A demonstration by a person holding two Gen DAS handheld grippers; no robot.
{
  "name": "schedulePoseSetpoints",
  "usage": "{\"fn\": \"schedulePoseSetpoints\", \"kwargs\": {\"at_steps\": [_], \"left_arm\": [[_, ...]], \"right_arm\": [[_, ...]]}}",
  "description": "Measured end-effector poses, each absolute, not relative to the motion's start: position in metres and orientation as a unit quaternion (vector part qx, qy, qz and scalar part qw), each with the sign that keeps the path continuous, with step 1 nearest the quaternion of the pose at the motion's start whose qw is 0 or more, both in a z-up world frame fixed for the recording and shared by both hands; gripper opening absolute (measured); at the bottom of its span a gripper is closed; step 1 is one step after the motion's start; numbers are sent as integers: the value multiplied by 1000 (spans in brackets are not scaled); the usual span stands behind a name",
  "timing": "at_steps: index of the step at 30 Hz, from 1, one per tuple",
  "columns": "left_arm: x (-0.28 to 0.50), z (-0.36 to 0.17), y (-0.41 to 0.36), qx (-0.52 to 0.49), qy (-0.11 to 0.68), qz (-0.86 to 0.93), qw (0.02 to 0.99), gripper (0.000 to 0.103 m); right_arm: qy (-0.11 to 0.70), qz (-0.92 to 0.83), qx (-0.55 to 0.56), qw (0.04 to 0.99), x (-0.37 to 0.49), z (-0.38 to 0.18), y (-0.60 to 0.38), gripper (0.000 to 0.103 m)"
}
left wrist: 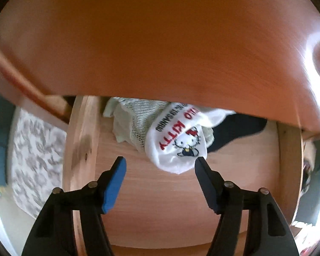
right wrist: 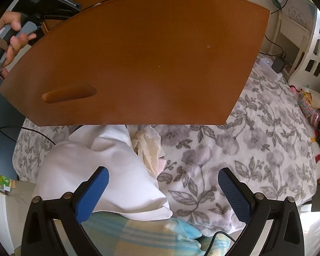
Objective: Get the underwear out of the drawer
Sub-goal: 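Reach the left tool into the drawer toward the white Hello Kitty sock, then close the left tool on the white Hello Kitty sock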
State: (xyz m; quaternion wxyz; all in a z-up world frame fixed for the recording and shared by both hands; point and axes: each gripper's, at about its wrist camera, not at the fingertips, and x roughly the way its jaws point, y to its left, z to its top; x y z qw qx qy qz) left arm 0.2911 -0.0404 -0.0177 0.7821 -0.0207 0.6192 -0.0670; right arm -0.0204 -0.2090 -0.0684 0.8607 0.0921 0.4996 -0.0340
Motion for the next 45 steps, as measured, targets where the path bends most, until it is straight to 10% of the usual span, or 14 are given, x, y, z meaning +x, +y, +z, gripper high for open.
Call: {"fn": "schedulePoseSetpoints", "kwargs": {"at_steps": [10,28,37,45], "left_arm": [[290,-44,0,-154,630,-33,760,48],[293,-40,-11,-179,608,-45,772,48],[293,-36,-19,-183,602,-47,776,11],[296,-34,-17,-174,614,-50,768,9]], "right_arm": [[500,-34,92,860,-21,-71,-209,103],[505,-35,91,858,-21,-73,-210,103],[507,-38,88,857,-21,-74,-211,103],[504,-43,90,858,-22,-69,-214,103]]}}
